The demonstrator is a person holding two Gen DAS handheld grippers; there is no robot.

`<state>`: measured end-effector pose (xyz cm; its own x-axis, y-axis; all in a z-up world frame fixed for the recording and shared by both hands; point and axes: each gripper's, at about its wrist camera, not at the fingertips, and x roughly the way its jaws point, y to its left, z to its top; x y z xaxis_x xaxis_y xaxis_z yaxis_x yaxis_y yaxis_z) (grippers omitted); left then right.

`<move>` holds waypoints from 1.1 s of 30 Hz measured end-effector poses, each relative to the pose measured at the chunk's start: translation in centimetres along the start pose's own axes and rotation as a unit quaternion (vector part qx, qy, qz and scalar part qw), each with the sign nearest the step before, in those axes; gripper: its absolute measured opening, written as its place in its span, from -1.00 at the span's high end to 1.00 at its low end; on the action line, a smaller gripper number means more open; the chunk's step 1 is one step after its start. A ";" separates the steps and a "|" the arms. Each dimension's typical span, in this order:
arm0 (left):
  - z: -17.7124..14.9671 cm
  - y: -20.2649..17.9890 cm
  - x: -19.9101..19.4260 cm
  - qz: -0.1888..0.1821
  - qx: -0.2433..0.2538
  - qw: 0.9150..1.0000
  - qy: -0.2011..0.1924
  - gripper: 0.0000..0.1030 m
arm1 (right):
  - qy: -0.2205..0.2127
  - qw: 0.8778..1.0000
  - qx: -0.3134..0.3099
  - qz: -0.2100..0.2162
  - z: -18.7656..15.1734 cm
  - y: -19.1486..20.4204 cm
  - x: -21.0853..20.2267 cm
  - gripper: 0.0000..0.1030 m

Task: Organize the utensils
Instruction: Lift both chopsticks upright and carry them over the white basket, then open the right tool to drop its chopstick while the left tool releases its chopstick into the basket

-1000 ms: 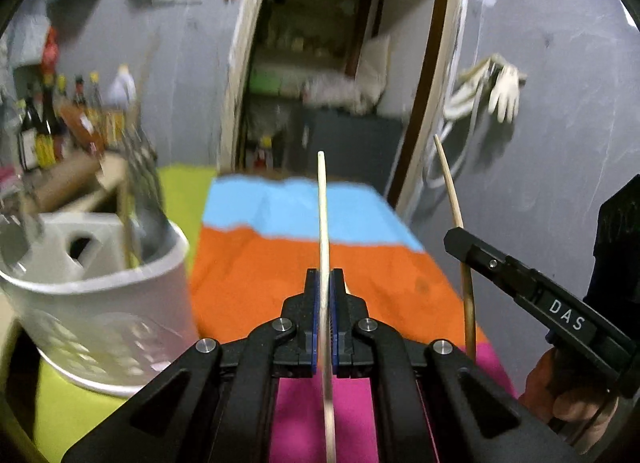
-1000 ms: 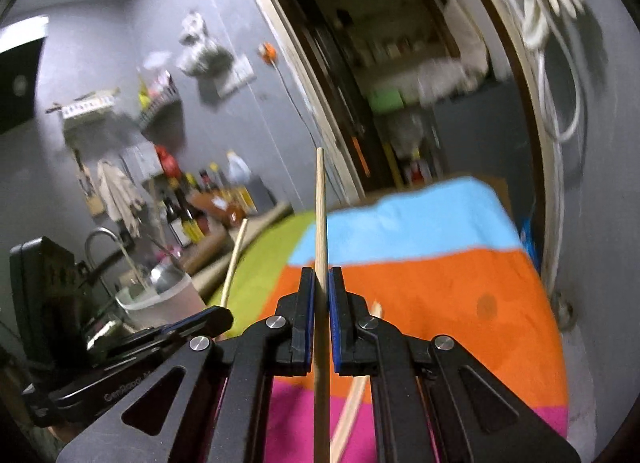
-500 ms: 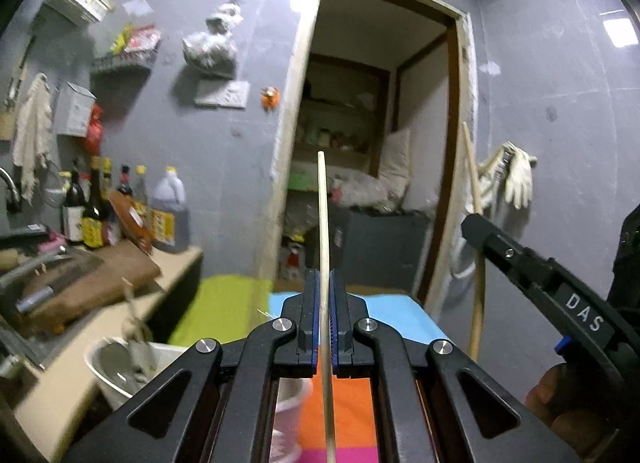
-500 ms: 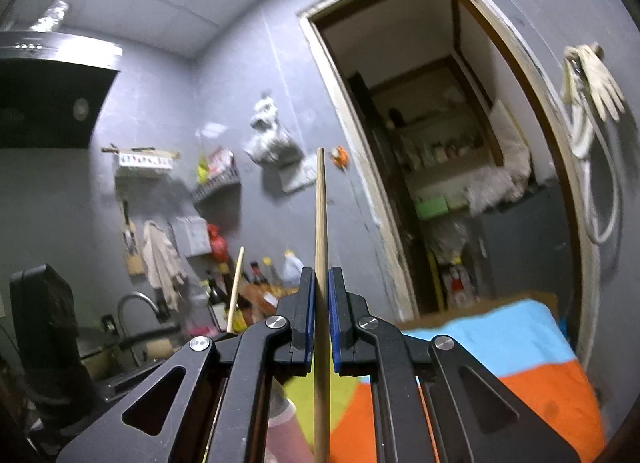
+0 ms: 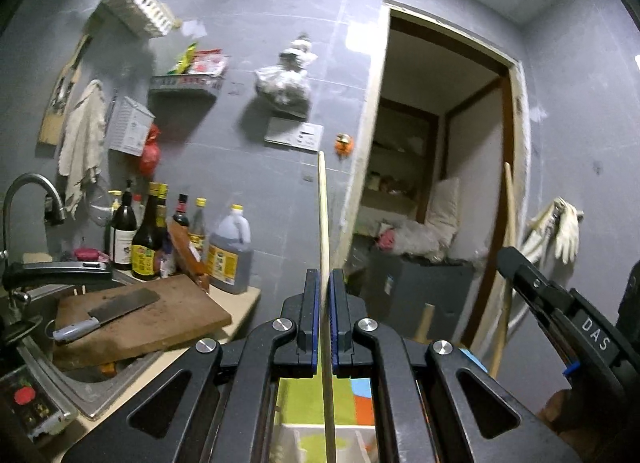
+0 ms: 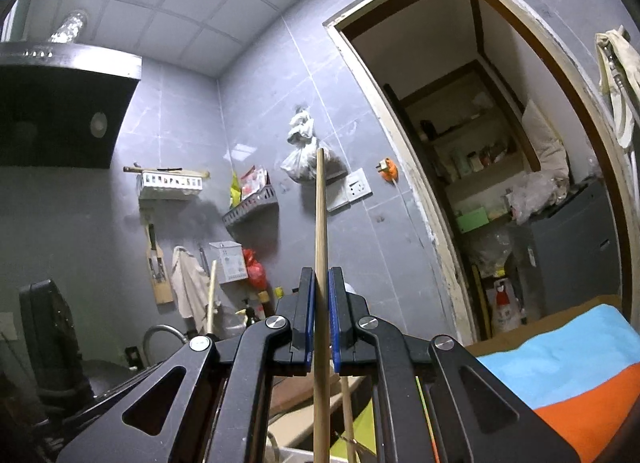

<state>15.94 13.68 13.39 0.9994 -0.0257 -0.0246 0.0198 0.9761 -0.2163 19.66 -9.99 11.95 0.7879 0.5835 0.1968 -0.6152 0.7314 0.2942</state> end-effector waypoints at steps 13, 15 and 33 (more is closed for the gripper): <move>-3.2 3.0 1.6 0.025 -0.033 0.999 -0.001 0.95 | -0.007 0.997 -0.054 -0.053 -4.0 0.9 2.2 0.91; -3.8 2.9 1.8 0.029 -0.032 0.999 0.000 0.95 | -0.005 0.997 -0.054 -0.054 -4.3 0.7 2.3 0.91; -7.1 2.0 1.4 0.045 -0.013 0.999 0.020 0.95 | 0.015 0.996 -0.068 -0.052 -6.0 0.8 1.7 0.88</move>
<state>17.20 14.03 6.03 0.9950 0.0523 -0.0846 -0.0710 0.9692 -0.2357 20.38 -6.33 6.91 0.8480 0.5105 0.1428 -0.5295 0.8286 0.1820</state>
